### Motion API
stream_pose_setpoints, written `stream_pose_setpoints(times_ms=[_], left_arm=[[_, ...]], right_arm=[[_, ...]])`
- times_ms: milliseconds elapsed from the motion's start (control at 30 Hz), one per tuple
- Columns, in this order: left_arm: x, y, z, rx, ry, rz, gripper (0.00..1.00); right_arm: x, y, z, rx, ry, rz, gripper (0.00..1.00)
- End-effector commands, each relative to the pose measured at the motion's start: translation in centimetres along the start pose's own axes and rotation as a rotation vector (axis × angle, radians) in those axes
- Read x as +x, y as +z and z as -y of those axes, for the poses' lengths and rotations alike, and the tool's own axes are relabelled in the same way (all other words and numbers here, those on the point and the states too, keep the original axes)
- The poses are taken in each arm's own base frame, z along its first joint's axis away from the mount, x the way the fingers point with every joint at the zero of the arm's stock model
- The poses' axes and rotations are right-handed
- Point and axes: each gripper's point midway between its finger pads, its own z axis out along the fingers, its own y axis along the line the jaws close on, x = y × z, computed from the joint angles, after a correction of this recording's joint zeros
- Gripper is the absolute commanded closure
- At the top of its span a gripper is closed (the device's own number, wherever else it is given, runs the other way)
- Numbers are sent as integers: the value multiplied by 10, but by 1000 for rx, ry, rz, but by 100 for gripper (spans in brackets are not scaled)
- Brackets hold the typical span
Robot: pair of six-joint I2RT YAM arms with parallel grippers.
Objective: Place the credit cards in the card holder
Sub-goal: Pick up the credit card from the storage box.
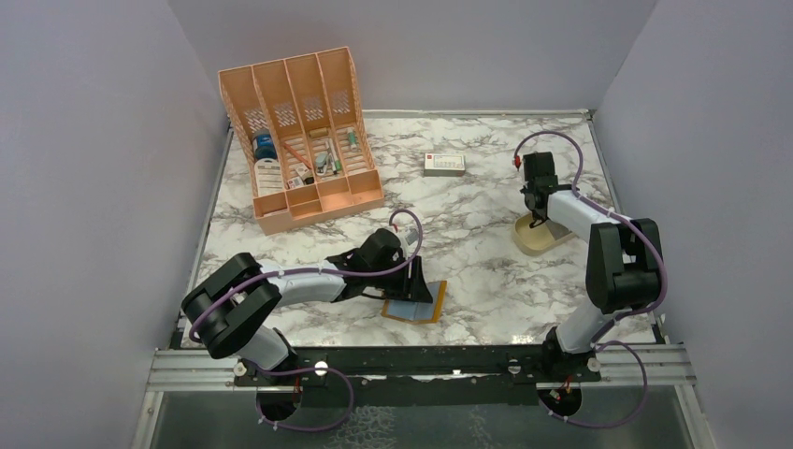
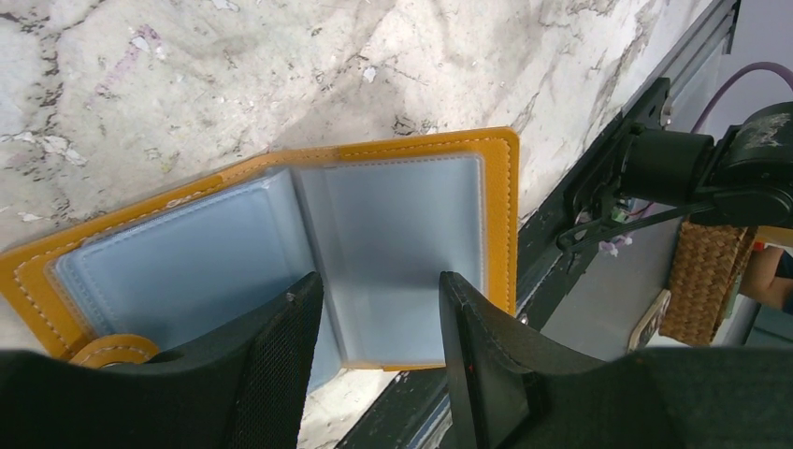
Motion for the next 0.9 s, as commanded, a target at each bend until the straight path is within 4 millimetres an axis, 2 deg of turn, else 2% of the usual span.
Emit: stream_pose_setpoints(times_ms=[0, 233, 667, 767, 867], left_arm=[[-4, -2, -9, -38, 12, 21, 48], [-9, -6, -8, -45, 17, 41, 48], [-7, -7, -10, -47, 14, 39, 48], [-7, -7, -10, -48, 13, 40, 48], [-7, -6, -10, -48, 12, 38, 48]], right_arm=[[-6, -5, 18, 69, 52, 19, 81], [-9, -9, 26, 100, 68, 30, 83], [-11, -9, 27, 100, 73, 34, 83], [-11, -9, 26, 94, 69, 34, 89], [-11, -9, 27, 102, 71, 35, 89]])
